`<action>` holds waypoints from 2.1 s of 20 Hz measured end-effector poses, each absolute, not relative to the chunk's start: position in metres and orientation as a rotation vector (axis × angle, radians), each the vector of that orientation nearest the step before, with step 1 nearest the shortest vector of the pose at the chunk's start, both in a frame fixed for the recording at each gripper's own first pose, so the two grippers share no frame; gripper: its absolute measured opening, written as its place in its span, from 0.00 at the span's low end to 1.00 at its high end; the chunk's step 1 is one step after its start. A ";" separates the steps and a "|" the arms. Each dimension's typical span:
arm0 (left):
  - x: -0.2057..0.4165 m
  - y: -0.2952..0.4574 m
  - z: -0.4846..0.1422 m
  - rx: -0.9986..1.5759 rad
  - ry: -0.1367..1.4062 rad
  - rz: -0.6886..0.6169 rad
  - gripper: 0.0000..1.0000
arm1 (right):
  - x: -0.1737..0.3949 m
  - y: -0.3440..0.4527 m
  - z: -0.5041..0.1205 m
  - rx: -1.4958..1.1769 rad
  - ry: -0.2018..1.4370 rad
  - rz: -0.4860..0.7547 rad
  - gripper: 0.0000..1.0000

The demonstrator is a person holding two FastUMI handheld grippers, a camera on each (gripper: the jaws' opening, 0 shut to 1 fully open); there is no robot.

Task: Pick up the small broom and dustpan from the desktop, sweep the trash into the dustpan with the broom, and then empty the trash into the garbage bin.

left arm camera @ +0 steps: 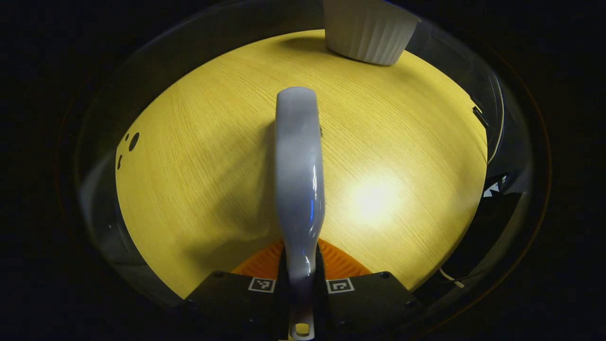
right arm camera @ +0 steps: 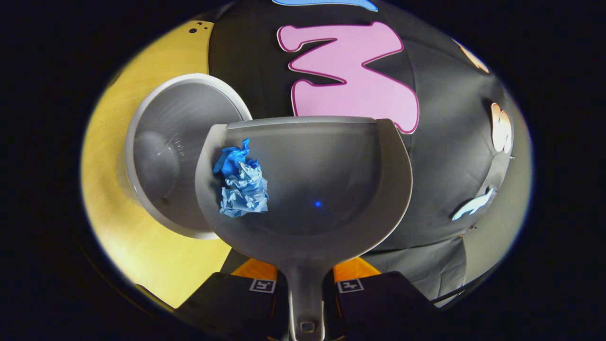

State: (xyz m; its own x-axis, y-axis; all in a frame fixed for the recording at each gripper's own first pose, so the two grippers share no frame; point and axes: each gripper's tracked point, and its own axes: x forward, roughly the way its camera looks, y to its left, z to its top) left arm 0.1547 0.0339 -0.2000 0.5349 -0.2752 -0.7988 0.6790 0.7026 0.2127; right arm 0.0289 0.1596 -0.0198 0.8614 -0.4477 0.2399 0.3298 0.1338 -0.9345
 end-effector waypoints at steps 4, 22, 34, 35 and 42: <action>0.156 0.034 -0.200 0.559 0.826 -0.603 0.24 | 0.030 0.147 -0.018 -1.327 0.076 -0.567 0.32; 0.156 0.035 -0.200 0.565 0.824 -0.592 0.24 | 0.022 0.128 -0.036 -0.775 0.190 -0.415 0.32; 0.153 0.033 -0.200 0.536 0.833 -0.576 0.24 | 0.003 0.226 -0.060 -0.198 0.181 -0.002 0.32; 0.153 0.033 -0.200 0.535 0.835 -0.575 0.24 | 0.001 0.228 -0.068 -0.190 0.205 0.028 0.32; 0.152 0.033 -0.199 0.533 0.842 -0.569 0.25 | 0.006 0.244 -0.140 -0.206 0.421 0.183 0.32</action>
